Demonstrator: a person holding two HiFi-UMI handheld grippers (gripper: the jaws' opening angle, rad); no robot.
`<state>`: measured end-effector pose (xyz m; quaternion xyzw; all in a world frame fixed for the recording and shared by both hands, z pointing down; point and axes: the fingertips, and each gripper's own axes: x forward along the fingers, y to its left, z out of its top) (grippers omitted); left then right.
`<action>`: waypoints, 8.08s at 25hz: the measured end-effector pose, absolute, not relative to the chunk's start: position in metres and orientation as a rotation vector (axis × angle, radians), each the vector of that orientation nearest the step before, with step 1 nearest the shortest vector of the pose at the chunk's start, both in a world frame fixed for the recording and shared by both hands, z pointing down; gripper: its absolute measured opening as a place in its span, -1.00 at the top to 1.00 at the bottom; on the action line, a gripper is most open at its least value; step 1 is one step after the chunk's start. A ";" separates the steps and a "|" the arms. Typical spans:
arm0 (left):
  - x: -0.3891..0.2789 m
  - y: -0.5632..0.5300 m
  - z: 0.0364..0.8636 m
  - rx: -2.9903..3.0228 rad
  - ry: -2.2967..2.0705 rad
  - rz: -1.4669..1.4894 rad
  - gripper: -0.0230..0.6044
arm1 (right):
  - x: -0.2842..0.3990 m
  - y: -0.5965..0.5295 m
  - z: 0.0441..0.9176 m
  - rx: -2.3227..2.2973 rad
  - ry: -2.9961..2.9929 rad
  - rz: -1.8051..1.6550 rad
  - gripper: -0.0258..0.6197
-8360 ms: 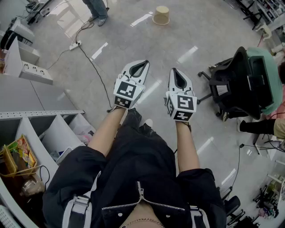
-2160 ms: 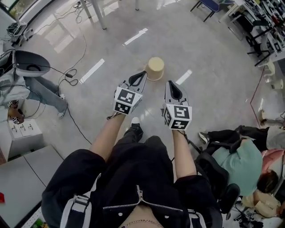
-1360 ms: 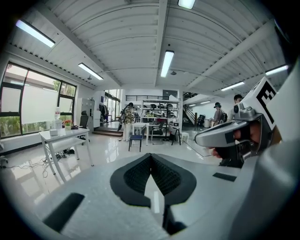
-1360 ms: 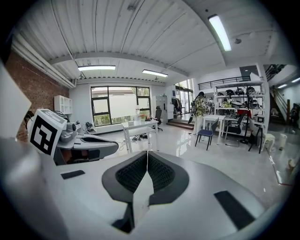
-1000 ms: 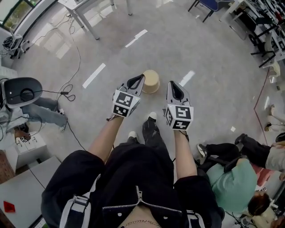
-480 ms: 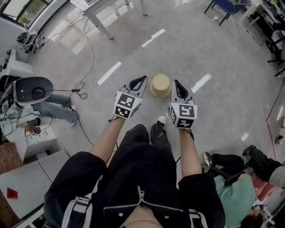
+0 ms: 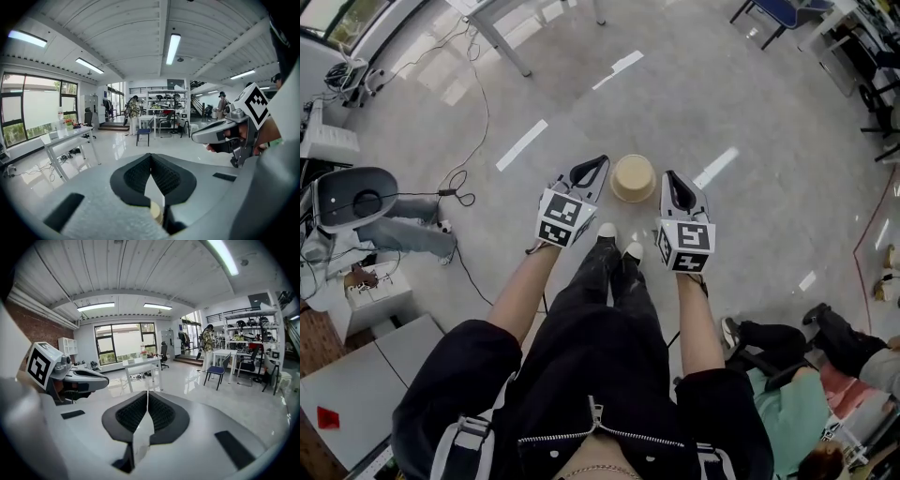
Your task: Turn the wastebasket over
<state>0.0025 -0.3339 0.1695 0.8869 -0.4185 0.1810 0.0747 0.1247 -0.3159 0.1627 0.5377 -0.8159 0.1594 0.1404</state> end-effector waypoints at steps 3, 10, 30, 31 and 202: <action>-0.001 -0.352 0.179 2.665 -1.221 0.534 0.91 | 0.122 -0.328 0.171 1.559 -2.322 0.470 0.88; -0.016 -0.396 0.197 2.706 -1.124 0.477 0.91 | 0.113 -0.355 0.192 1.536 -2.230 0.464 0.88; -0.013 -0.428 0.417 2.740 -1.013 0.658 0.91 | 0.125 -0.382 0.399 1.400 -2.185 0.379 0.88; -0.012 -0.428 0.430 2.738 -1.014 0.647 0.91 | 0.127 -0.380 0.414 1.393 -2.186 0.372 0.88; 0.083 -0.389 0.949 2.667 -0.531 0.490 0.85 | 0.180 -0.494 0.901 0.939 -2.046 0.232 0.67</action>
